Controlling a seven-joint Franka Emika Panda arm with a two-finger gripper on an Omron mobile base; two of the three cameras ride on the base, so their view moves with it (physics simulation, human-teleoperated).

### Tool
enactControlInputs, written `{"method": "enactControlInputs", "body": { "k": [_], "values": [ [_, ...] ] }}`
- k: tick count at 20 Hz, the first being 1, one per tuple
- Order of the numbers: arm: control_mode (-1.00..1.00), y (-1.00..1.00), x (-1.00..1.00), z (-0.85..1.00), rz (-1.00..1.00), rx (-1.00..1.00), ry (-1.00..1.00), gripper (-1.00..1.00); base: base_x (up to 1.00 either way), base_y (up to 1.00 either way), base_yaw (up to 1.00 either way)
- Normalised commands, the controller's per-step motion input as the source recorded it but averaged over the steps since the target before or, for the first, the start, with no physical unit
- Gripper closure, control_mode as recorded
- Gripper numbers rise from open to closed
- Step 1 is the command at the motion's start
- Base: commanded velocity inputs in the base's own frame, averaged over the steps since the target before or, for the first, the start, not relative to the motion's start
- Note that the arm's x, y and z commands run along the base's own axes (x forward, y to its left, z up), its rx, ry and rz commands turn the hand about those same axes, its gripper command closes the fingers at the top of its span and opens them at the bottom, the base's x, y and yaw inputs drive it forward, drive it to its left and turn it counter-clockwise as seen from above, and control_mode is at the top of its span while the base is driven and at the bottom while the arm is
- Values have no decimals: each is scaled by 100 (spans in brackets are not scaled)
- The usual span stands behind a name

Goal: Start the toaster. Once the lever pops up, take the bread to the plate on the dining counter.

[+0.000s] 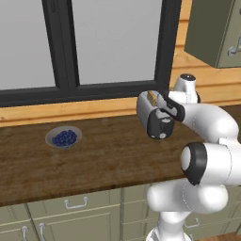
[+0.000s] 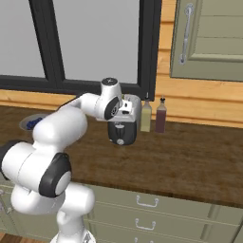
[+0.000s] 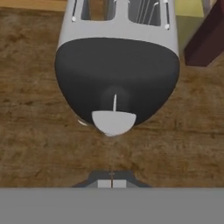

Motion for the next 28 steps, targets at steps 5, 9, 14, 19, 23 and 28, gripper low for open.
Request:
{"method": "enactControlInputs", "body": {
  "k": [5, 9, 14, 19, 23, 28],
  "values": [
    [-100, 0, 43, -16, 0, 0, 0, 100, 0, 0, 0],
    [-100, 0, 33, -15, 0, 0, 0, 100, 0, 0, 0],
    [-100, -1, 21, -20, 0, 0, 0, 100, 0, 0, 0],
    [-100, 0, 11, -29, 0, 0, -1, 100, 0, 0, 0],
    [-100, 0, 0, -39, 0, 0, 0, 100, 0, 0, 0],
    [-100, 0, 0, -39, 0, -1, 0, 100, 0, 0, 0]
  ]
}}
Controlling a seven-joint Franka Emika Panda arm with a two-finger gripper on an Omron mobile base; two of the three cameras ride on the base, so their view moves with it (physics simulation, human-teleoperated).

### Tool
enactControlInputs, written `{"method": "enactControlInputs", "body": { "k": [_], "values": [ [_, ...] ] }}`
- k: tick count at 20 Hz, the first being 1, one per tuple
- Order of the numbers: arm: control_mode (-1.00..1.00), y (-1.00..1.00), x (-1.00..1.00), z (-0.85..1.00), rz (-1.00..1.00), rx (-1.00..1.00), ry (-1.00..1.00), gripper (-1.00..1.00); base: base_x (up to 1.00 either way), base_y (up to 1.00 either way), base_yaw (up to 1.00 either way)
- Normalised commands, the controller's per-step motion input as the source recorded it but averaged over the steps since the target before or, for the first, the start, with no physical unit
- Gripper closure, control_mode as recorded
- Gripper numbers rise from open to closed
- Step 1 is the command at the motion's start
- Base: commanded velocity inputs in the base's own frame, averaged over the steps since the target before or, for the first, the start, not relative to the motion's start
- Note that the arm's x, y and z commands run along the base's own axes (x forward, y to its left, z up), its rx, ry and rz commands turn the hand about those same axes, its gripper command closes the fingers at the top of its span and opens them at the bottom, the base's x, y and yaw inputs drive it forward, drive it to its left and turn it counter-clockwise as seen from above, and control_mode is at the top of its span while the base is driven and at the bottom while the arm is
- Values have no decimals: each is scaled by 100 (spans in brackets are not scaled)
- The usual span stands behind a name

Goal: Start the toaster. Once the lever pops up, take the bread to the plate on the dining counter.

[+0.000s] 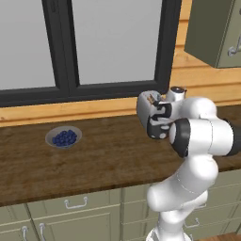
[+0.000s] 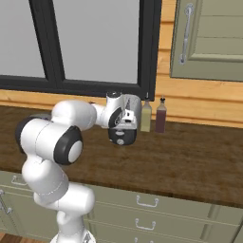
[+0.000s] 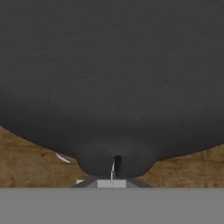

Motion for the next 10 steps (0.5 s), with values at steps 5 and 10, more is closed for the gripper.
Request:
{"method": "enactControlInputs", "body": {
  "k": [5, 10],
  "values": [
    [-100, 0, 0, -34, 0, -1, 0, 100, 0, 0, 0],
    [-100, 0, 0, -32, 0, -1, 0, 100, 0, 0, 0]
  ]
}}
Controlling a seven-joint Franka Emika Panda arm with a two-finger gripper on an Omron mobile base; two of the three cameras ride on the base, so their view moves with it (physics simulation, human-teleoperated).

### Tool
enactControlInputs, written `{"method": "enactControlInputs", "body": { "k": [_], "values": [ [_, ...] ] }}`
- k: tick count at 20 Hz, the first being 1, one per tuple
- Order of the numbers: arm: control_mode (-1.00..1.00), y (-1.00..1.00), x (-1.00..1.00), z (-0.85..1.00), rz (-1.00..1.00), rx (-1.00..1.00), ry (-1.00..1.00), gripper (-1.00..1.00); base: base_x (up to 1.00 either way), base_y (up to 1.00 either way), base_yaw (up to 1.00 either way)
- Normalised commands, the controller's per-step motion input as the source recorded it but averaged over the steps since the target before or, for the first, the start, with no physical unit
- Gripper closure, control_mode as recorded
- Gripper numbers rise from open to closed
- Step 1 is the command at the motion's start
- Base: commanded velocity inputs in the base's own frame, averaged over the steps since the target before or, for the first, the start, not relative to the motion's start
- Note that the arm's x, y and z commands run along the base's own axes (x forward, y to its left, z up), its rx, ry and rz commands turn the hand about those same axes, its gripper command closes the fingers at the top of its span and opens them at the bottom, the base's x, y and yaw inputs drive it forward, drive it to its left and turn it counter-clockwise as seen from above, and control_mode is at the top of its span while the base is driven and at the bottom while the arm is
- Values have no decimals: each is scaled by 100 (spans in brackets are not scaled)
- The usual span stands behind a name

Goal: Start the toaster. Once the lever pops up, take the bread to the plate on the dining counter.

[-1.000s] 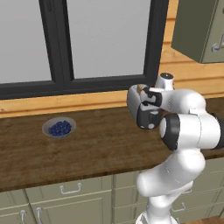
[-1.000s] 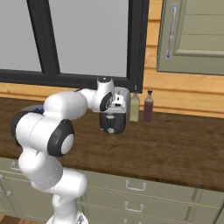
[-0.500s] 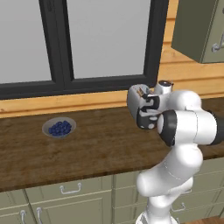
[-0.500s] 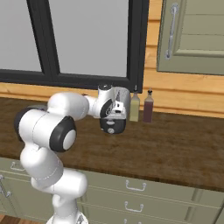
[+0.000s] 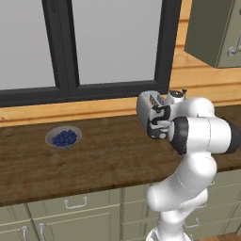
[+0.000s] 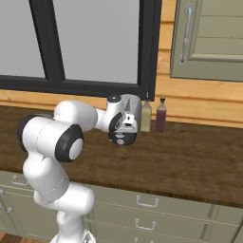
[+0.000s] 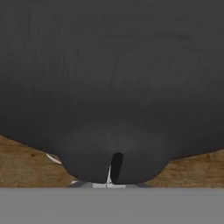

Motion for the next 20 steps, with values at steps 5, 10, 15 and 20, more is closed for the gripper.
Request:
{"method": "enactControlInputs", "body": {
  "k": [5, 10, 15, 20],
  "values": [
    [-100, 0, 0, -14, 0, 0, 0, 100, 0, 0, 0],
    [-100, 5, -31, 37, 0, 0, -6, 100, 0, 0, 0],
    [-100, 43, -41, 95, 0, -8, -7, 100, 0, 0, 0],
    [-100, 47, -28, 99, 0, -20, 0, 100, 0, 0, 0]
  ]
}}
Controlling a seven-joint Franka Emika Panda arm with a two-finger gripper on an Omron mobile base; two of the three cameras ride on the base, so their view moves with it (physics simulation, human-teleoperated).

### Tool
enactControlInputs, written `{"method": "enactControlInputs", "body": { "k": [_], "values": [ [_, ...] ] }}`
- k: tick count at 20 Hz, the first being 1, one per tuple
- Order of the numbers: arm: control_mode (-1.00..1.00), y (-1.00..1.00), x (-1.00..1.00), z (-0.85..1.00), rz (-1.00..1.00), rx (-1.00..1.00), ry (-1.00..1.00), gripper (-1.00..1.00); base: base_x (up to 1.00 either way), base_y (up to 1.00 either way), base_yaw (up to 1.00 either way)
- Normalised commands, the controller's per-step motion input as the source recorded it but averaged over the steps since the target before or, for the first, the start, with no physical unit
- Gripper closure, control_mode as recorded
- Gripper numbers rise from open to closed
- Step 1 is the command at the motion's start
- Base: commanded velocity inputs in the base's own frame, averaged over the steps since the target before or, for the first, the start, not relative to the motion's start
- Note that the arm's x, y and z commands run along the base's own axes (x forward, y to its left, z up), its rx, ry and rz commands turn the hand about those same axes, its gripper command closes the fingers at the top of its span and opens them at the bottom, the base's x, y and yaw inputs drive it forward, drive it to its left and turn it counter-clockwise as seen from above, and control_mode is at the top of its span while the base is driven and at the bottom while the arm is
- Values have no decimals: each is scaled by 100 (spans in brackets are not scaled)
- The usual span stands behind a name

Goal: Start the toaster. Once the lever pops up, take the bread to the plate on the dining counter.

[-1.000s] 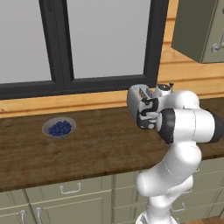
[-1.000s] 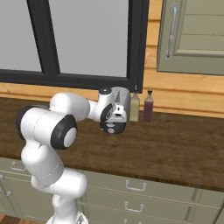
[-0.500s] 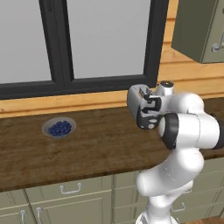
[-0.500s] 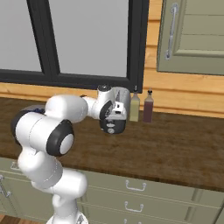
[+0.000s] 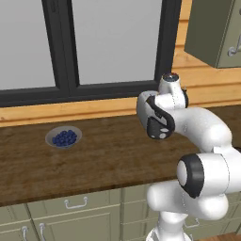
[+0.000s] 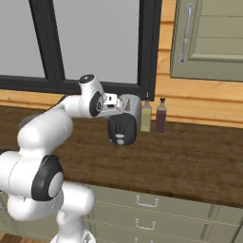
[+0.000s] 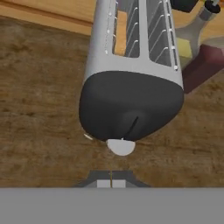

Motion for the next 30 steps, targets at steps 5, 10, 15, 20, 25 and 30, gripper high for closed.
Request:
{"method": "enactControlInputs", "body": {
  "k": [5, 10, 15, 20, 25, 30],
  "values": [
    [-100, 28, -3, 70, -2, -21, 0, 100, 0, 0, 0],
    [-100, 3, -8, 10, -1, -5, 0, -100, 0, 0, 0],
    [-100, 2, 0, 0, 0, 0, 0, -100, 0, 0, 0],
    [-100, 0, 0, 0, 0, 0, 0, -100, 0, 0, 0],
    [-100, 0, 0, 0, 0, 0, 0, -100, 0, 0, 0],
    [-100, 0, 0, 0, 0, 0, 0, -100, 0, 0, 0]
  ]
}}
